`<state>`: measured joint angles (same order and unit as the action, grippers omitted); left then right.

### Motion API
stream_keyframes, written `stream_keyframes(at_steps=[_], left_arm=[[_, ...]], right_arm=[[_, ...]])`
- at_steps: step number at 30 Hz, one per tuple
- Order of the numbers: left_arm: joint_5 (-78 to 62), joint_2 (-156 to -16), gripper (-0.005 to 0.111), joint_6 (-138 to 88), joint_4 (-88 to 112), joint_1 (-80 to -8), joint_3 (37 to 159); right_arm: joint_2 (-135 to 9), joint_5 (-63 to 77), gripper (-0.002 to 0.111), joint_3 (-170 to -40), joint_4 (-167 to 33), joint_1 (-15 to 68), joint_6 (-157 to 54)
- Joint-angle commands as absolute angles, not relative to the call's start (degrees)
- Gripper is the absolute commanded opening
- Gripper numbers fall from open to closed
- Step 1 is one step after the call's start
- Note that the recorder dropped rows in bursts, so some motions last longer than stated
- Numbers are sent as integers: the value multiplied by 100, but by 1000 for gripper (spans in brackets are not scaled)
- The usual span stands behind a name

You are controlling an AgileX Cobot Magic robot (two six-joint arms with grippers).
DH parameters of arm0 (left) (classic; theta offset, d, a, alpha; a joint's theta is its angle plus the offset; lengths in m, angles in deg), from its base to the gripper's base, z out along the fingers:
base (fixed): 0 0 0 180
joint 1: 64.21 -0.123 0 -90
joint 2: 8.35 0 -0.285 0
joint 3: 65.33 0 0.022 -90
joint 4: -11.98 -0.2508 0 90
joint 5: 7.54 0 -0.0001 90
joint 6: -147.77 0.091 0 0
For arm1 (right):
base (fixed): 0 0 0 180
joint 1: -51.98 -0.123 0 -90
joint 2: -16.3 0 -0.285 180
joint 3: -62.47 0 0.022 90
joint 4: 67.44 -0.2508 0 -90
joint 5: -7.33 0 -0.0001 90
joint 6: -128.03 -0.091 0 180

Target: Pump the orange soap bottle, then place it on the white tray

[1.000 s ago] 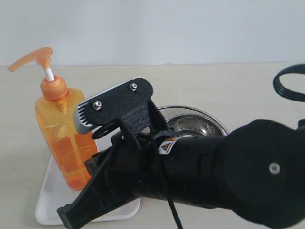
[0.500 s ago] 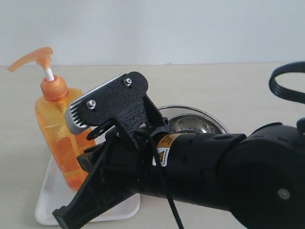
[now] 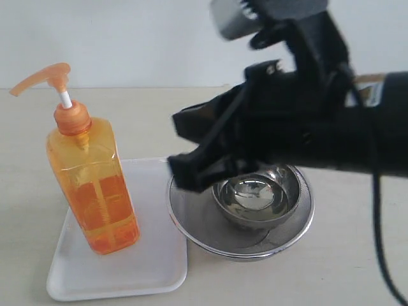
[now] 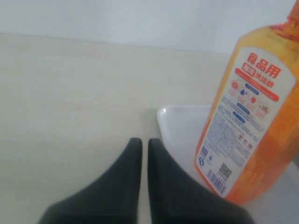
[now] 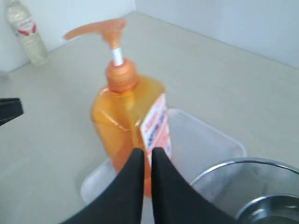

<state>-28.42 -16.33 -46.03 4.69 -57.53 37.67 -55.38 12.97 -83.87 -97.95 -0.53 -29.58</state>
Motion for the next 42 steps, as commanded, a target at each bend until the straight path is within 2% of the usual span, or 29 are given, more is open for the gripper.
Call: stream_keyframes(at_steps=[1,9,17,25,42], left_arm=[[-2846,-1613,5,-4593,515,-5764,3746],[-2846,-1613,5,-4593,515,-5764,3746],[-2846,-1613,5,-4593,515,-5764,3746],[-2846,-1613,5,-4593,515,-5764,3746],[-2846,-1613,5,-4593,515,-5764,3746]], right_arm=[[-4969,1977,3,-8364,-9803,910,-3053],[-3759,2005,3,-7555,-9815,2642,-3261],[-1575,2005,3,-6243,-9729,3988,-3328],[-255,2005,3,-5546,-9336,4549,-3260],[-132,2234,3,-4500,-9237,5749,-3256]])
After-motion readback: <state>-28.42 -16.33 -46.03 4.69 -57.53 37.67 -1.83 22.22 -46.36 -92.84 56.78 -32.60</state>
